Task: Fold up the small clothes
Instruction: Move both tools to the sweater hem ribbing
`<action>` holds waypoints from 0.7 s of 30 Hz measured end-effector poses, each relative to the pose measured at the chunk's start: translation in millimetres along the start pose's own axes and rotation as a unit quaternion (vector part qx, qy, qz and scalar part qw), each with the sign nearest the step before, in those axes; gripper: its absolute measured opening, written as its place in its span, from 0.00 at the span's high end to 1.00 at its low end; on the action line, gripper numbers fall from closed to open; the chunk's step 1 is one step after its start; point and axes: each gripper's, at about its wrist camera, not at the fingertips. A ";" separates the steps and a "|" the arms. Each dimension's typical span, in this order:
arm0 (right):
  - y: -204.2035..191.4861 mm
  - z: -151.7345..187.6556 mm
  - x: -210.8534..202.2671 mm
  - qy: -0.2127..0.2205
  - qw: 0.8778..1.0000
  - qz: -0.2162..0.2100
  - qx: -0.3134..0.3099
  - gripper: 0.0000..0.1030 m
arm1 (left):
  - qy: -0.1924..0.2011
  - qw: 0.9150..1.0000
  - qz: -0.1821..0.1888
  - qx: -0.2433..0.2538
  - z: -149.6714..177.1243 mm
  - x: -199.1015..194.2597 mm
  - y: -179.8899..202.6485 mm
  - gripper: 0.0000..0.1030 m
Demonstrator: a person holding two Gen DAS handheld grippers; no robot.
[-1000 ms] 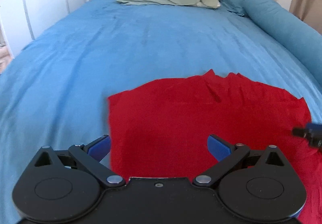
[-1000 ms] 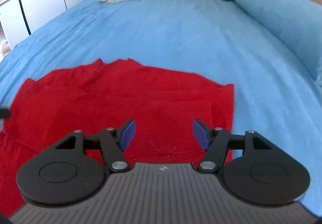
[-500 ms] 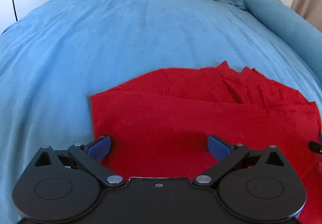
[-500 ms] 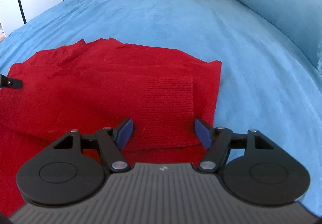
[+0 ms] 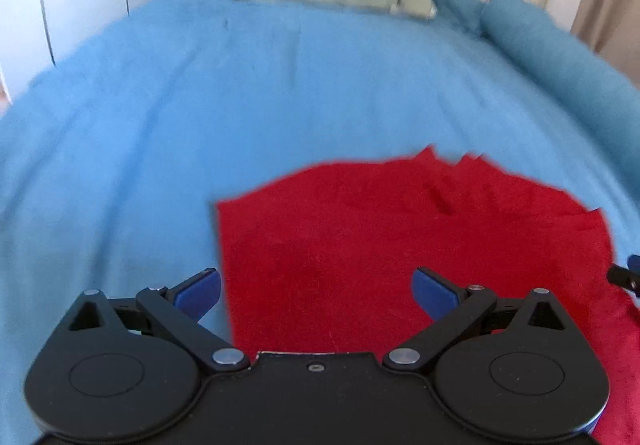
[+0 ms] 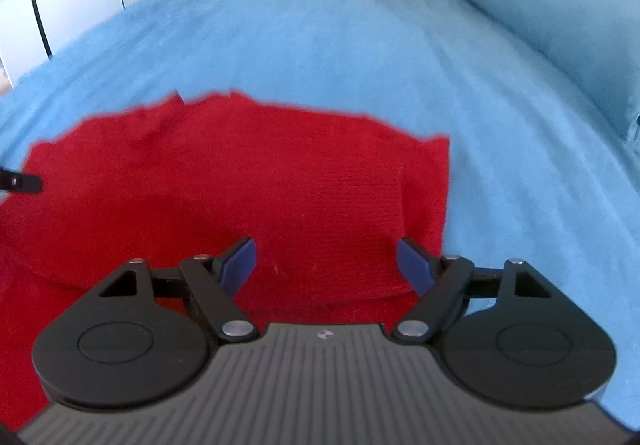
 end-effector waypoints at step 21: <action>56.6 114.6 -218.7 -0.147 0.986 -0.034 0.073 0.06 | -0.227 0.962 0.092 -0.119 212.3 -187.0 -19.4 0.26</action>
Point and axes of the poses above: each gripper's, at about its wrist camera, not at the fingertips, and x roughly the way its jaws point, y to its right, z to its underside, and after that the axes turned 4 degrees about x, right-handed
